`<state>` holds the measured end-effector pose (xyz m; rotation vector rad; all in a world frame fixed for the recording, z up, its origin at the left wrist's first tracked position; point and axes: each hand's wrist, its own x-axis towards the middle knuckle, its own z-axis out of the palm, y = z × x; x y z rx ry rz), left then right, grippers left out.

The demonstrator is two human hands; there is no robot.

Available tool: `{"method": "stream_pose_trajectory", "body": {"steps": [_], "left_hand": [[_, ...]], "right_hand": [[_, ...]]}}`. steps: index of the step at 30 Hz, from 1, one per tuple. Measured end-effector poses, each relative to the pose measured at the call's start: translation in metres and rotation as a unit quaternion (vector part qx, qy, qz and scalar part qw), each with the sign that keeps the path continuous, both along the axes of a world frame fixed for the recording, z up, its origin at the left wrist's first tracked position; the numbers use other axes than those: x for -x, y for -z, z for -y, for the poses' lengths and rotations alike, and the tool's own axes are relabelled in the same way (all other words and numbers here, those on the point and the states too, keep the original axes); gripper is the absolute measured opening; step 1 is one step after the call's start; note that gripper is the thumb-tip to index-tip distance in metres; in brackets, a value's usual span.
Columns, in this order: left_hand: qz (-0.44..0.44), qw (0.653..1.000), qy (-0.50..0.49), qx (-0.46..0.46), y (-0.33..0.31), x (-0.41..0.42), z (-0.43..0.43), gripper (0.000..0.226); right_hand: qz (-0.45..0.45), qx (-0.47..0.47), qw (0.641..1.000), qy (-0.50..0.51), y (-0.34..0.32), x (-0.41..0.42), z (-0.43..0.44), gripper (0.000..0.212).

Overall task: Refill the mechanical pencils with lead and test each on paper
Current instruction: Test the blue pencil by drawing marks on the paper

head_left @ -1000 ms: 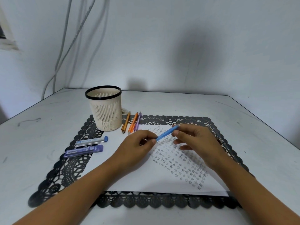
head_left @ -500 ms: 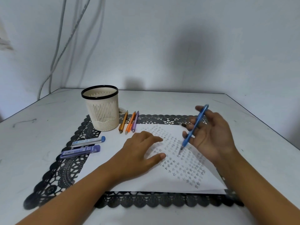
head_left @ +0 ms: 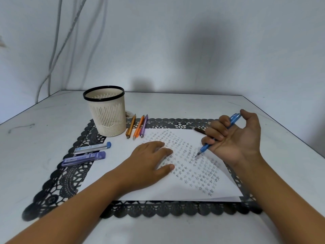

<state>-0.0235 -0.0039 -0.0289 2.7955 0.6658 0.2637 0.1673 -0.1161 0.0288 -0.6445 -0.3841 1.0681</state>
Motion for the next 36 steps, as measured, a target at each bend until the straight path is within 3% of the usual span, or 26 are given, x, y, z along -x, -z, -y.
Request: {"method": "stream_pose_trajectory", "body": {"steps": [10, 16, 20, 22, 26, 27, 31, 34, 36], "left_hand": [[0.001, 1.0, 0.004, -0.002, -0.002, 0.001, 0.002, 0.077], [0.001, 1.0, 0.003, 0.004, -0.001, 0.001, 0.002, 0.065], [-0.005, 1.0, 0.004, 0.002, -0.003, 0.001, 0.001, 0.055], [-0.002, 1.0, 0.005, 0.0, -0.003, 0.0, 0.001, 0.056], [0.008, 1.0, 0.009, -0.005, -0.002, 0.001, 0.001, 0.053], [0.009, 1.0, 0.01, -0.008, -0.003, 0.001, 0.001, 0.051], [0.009, 1.0, 0.011, -0.011, -0.003, 0.001, 0.001, 0.054], [0.007, 1.0, 0.006, -0.007, -0.003, 0.001, 0.001, 0.06], [0.008, 1.0, 0.006, -0.007, -0.003, 0.001, 0.001, 0.06]], "right_hand": [[-0.018, -0.005, 1.0, 0.012, -0.001, -0.001, 0.001, 0.034], [-0.011, 0.004, 1.0, 0.016, -0.004, 0.004, 0.001, 0.04], [0.137, 0.071, 0.987, 0.051, -0.004, 0.009, -0.007, 0.024], [0.21, 0.106, 0.969, 0.071, -0.001, 0.011, -0.008, 0.03], [0.4, 0.204, 0.883, 0.135, 0.002, 0.01, -0.01, 0.046], [0.416, 0.211, 0.873, 0.145, 0.003, 0.007, -0.011, 0.047], [0.342, 0.166, 0.92, 0.095, 0.005, -0.002, -0.012, 0.043], [0.378, 0.164, 0.909, 0.059, 0.008, -0.01, -0.012, 0.011], [0.403, 0.174, 0.896, 0.066, 0.011, -0.013, -0.012, 0.014]]}}
